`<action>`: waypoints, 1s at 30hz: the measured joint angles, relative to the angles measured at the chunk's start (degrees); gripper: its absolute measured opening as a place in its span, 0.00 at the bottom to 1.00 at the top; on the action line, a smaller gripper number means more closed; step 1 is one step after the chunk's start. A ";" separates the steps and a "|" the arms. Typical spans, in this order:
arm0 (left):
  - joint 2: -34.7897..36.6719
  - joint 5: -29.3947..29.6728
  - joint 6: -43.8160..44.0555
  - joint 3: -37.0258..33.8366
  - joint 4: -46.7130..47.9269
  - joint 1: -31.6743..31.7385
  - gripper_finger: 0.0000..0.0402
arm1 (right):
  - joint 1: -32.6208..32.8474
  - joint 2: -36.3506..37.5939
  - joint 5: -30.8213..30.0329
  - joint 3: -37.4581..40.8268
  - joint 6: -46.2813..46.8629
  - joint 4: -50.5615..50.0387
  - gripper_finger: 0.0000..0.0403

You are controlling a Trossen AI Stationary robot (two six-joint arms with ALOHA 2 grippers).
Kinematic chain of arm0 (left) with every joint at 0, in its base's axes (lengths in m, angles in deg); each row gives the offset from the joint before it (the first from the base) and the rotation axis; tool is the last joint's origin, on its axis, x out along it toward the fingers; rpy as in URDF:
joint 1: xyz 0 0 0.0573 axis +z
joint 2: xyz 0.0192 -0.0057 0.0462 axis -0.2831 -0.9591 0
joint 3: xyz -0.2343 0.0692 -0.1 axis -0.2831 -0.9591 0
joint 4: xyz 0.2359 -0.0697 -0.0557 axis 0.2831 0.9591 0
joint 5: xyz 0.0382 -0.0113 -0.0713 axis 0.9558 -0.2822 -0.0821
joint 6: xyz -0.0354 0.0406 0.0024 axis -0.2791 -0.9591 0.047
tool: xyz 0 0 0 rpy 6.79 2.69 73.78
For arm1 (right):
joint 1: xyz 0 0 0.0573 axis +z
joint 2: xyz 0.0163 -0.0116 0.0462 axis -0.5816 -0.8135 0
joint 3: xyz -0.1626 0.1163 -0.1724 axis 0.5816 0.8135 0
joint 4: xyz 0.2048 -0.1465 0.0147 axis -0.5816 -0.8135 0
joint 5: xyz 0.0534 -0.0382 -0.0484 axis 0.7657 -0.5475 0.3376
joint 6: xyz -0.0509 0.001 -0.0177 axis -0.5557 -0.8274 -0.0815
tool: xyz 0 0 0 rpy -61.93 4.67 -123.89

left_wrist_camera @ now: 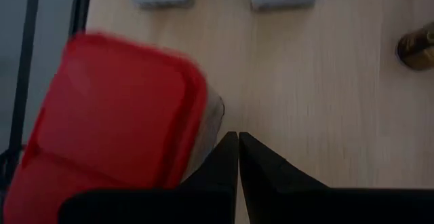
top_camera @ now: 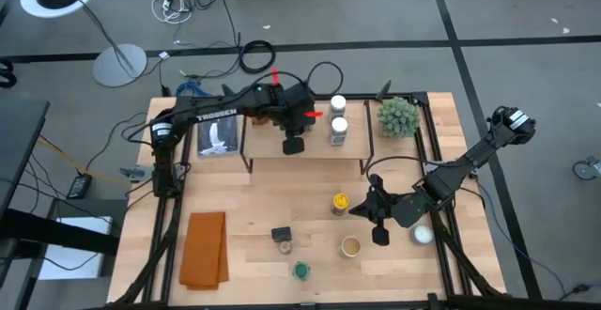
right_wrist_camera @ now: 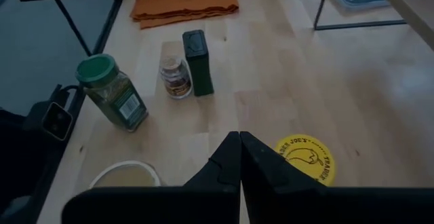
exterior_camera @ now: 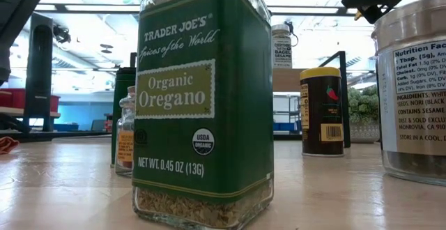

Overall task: Shelf spices
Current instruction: Put the red seasoning can on the shelf

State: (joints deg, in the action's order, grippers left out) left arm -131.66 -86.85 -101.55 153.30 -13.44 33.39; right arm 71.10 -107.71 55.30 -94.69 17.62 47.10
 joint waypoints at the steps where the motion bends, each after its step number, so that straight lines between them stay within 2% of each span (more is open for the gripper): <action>1: -0.19 0.21 0.36 0.00 -0.26 0.15 0.05 | 0.00 0.00 0.00 0.00 -0.02 0.06 0.00; 10: -1.28 1.73 5.12 -0.04 -4.53 1.38 0.05 | 0.01 0.00 0.02 0.00 -0.04 0.14 0.01; 18: -1.87 2.08 11.65 -0.04 -3.79 1.73 0.05 | 0.02 0.00 0.04 0.00 -0.04 0.11 0.01; 26: -1.87 2.18 13.90 -0.04 -4.07 -0.92 0.05 | 0.01 0.00 0.96 0.00 -0.06 0.11 0.01; 30: -1.54 5.19 12.53 -0.04 -3.79 -3.48 0.04 | 0.02 0.00 1.01 0.00 -0.05 0.11 0.00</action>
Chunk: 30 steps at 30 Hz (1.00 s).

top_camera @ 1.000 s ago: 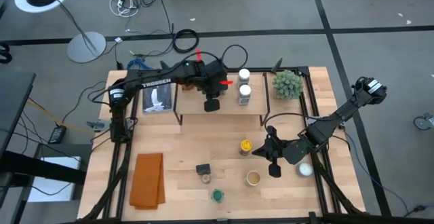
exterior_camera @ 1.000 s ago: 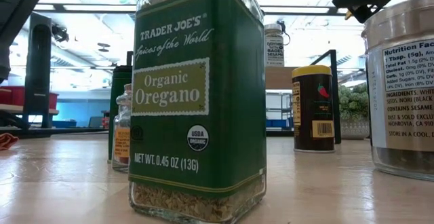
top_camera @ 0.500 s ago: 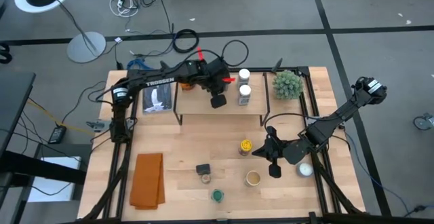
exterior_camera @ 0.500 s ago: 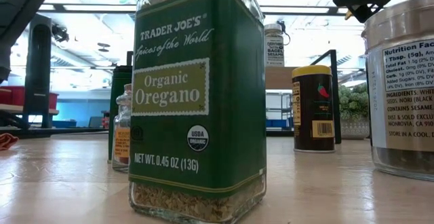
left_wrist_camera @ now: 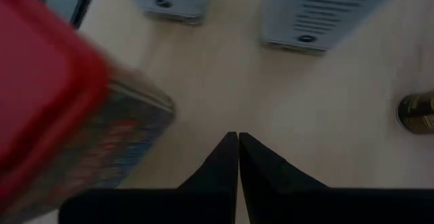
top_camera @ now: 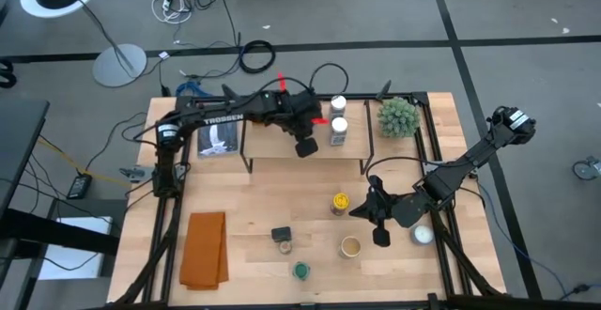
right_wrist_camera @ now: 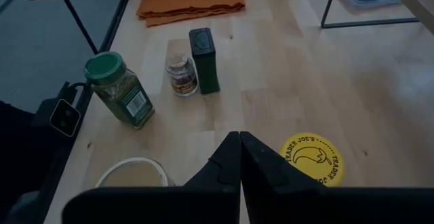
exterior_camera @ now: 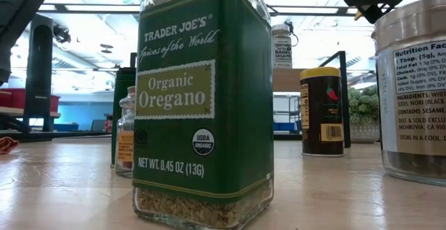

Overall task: Shelf spices
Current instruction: Put the red seasoning can on the shelf

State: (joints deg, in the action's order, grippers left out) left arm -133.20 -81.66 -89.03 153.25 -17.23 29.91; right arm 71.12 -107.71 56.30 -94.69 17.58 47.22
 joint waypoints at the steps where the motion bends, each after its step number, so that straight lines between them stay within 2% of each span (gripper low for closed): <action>1: 0.10 1.28 -0.63 0.20 0.15 -0.62 0.04 | -0.01 0.00 0.00 0.00 0.00 0.00 0.00; 6: 0.44 7.14 -5.02 4.29 2.16 -2.40 0.01 | 0.00 0.00 0.00 0.00 -0.02 0.00 0.01; 9: 0.48 8.26 -6.05 6.29 2.09 -2.45 0.01 | -0.02 0.00 0.00 0.00 -0.02 0.00 0.01; 21: 0.50 14.35 -5.75 6.56 0.88 -2.35 0.00 | -0.02 0.00 0.35 0.00 -0.02 0.04 0.00; 30: -0.19 14.46 -4.62 6.51 -1.13 -2.25 0.00 | -0.02 0.00 0.36 0.00 -0.02 0.13 0.00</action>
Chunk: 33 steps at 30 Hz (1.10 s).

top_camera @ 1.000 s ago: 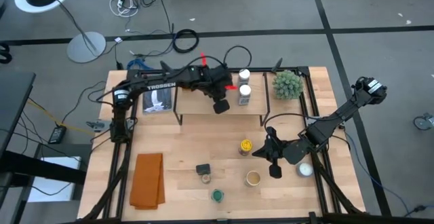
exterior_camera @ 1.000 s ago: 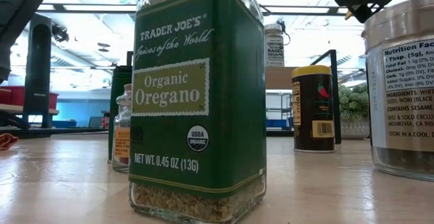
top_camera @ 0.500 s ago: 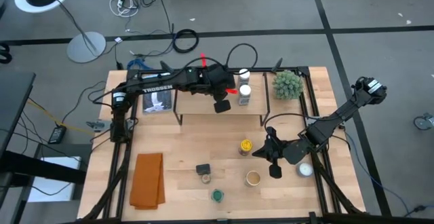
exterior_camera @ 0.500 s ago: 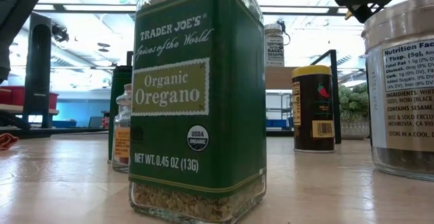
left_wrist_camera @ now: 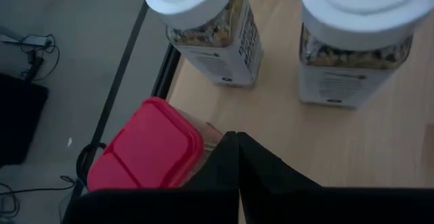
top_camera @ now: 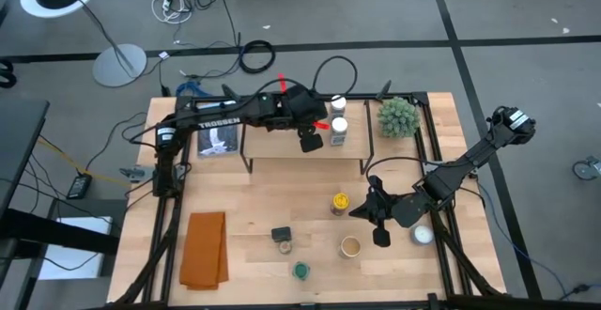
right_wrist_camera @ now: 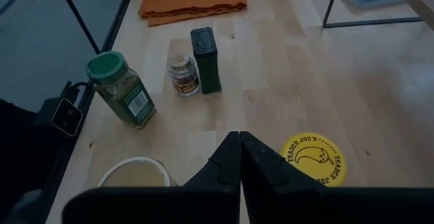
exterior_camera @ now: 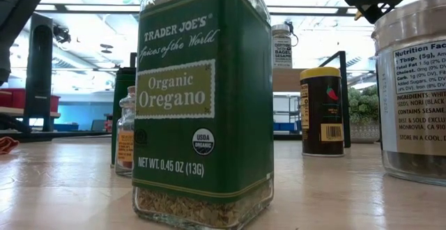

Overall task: Shelf spices
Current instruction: Put the red seasoning can on the shelf

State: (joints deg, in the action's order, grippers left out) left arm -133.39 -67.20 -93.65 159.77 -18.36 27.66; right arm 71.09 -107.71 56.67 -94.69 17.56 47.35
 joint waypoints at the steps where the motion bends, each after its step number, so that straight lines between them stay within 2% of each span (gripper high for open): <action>1: -0.41 0.04 0.01 0.01 -0.54 0.02 0.00 | 0.00 0.00 0.01 0.00 0.02 -0.01 0.00; 6: -1.56 0.47 0.05 -0.06 -1.32 0.03 0.00 | 0.00 0.00 0.01 0.00 0.02 0.00 0.01; 17: -1.76 7.28 -0.22 -0.02 -4.29 0.03 0.00 | 0.00 -0.02 0.03 0.00 0.02 0.04 0.01; 27: -0.70 7.37 -1.82 0.02 -5.21 -1.27 0.00 | 0.01 -0.02 0.03 0.00 0.02 0.02 0.00; 33: -0.05 7.25 -0.76 0.02 -0.70 -1.74 0.00 | 0.00 -0.02 0.77 0.00 0.02 0.02 0.01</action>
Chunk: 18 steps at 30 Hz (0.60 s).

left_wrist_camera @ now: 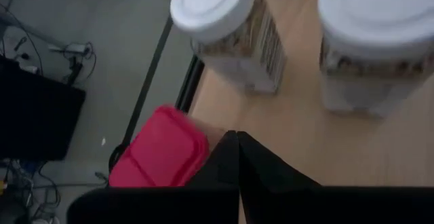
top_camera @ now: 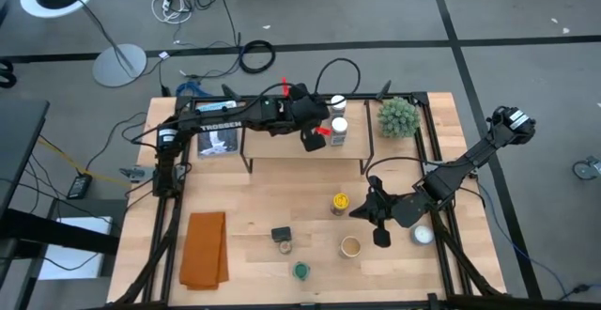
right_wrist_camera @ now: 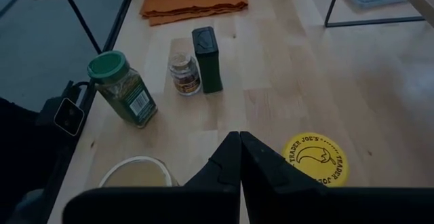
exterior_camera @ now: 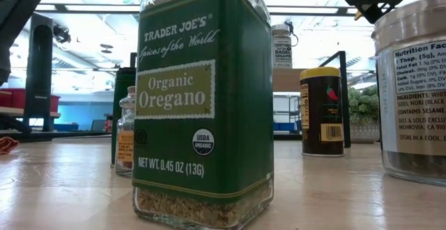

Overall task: Shelf spices
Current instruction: Put the red seasoning can on the shelf

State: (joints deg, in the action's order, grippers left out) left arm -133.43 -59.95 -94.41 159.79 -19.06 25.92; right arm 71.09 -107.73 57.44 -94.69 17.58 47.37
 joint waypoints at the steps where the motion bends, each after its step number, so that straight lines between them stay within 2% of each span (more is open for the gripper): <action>1: 0.07 0.01 0.49 0.00 0.69 0.00 0.00 | 0.00 0.00 0.07 0.00 0.00 -0.04 0.01; 6: 0.10 -1.69 0.73 0.00 4.33 -0.02 0.00 | 0.00 0.00 0.31 0.00 -0.01 -0.04 0.00; 18: 0.10 -1.78 0.04 0.00 2.92 1.44 0.00 | -0.04 0.00 0.28 0.00 -0.02 -0.02 0.01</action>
State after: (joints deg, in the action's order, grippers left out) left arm -133.33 -61.74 -94.37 159.79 -16.13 27.36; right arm 71.05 -107.73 57.72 -94.69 17.56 47.35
